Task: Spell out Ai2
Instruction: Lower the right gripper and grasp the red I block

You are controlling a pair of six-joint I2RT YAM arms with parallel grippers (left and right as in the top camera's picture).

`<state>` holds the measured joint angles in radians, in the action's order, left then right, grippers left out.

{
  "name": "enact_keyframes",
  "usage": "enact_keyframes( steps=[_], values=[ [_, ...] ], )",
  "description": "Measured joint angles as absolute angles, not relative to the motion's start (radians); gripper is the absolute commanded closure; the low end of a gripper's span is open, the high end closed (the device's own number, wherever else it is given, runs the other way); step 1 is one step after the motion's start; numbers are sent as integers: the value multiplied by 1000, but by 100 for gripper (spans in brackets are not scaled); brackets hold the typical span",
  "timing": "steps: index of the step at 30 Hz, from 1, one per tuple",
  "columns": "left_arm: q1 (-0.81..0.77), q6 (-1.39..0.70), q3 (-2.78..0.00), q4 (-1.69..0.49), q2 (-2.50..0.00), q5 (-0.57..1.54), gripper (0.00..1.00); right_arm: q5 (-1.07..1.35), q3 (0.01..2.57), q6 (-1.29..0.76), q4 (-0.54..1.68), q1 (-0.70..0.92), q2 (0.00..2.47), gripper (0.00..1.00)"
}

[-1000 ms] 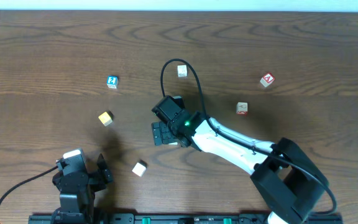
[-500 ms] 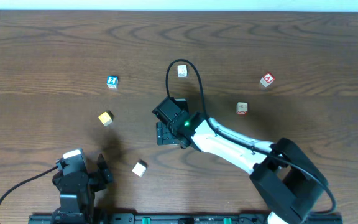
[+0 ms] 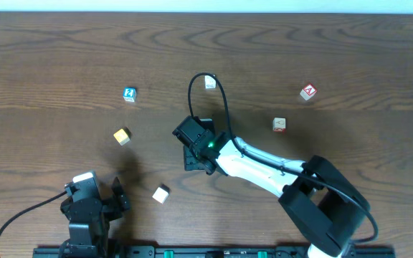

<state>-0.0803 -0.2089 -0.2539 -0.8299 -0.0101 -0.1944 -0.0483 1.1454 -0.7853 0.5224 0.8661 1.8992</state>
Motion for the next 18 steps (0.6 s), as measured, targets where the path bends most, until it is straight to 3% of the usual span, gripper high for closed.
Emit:
enact_keyframes(
  steps=[6, 18],
  values=[
    [-80, -209, -254, -830, -10, -195, 5, -48, 1145, -786, 522, 866, 1899, 54],
    [-80, -209, -254, -830, -10, -195, 5, -48, 1145, -797, 566, 866, 1899, 60]
  ],
)
